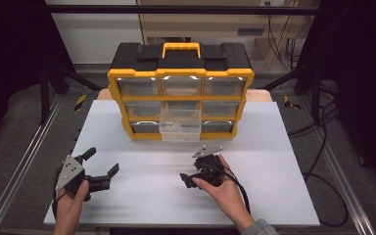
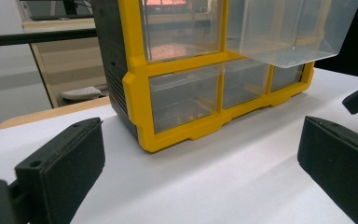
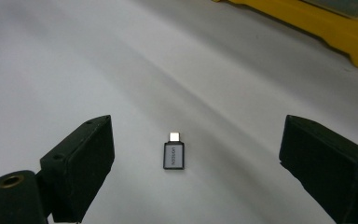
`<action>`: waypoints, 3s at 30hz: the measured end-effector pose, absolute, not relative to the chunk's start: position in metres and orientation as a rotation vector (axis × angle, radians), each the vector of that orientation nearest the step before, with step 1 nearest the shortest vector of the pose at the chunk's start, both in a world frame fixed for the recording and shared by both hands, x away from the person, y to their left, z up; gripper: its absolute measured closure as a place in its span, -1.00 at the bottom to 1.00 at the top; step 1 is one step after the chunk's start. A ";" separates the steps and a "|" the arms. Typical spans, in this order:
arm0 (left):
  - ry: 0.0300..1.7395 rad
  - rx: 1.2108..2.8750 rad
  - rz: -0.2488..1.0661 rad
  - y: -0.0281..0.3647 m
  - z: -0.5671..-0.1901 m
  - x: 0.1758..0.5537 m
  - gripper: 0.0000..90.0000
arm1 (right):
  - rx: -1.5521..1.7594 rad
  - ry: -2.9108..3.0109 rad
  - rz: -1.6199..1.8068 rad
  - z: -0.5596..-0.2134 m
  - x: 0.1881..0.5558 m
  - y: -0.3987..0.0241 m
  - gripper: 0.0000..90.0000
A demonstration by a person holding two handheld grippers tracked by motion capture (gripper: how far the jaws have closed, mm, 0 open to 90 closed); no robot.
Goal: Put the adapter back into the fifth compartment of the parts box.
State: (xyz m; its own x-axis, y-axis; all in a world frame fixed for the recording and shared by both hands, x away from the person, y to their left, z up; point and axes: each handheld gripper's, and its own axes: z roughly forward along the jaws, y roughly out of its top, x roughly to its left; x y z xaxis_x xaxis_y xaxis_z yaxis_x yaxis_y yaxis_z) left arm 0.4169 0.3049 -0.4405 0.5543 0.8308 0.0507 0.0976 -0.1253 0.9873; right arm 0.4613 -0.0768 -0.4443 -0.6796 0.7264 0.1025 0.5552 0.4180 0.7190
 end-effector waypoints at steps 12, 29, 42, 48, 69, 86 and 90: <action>0.807 1.591 0.762 0.305 -0.441 0.417 -0.99 | 1.109 2.559 1.042 -0.458 0.465 -0.063 -0.81; 0.807 1.598 0.760 0.305 -0.442 0.418 -0.99 | 1.102 2.567 1.064 -0.461 0.465 -0.059 0.14; 0.806 1.596 0.761 0.305 -0.441 0.418 -0.99 | 1.106 2.572 1.009 -0.469 0.465 -0.059 0.49; 0.806 1.597 0.762 0.305 -0.441 0.418 -0.99 | 1.088 2.568 0.995 -0.470 0.465 -0.058 0.56; 0.811 1.591 0.755 0.306 -0.442 0.418 -0.99 | 1.036 2.517 1.019 -0.466 0.465 -0.075 0.69; 0.833 1.566 0.742 0.310 -0.443 0.418 -0.99 | 1.170 2.291 1.154 -0.444 0.477 -0.138 0.69; 0.839 1.560 0.741 0.310 -0.444 0.419 -0.99 | 1.194 2.207 1.203 -0.438 0.478 -0.149 0.69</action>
State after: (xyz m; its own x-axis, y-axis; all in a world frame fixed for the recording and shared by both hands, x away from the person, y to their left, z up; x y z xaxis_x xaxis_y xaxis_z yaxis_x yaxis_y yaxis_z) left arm 0.4193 0.3105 -0.4435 0.5436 0.8393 0.0098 0.1141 -0.0855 0.9898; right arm 0.4779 -0.1488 -0.4380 -0.5797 0.8108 0.0803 0.5068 0.2816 0.8148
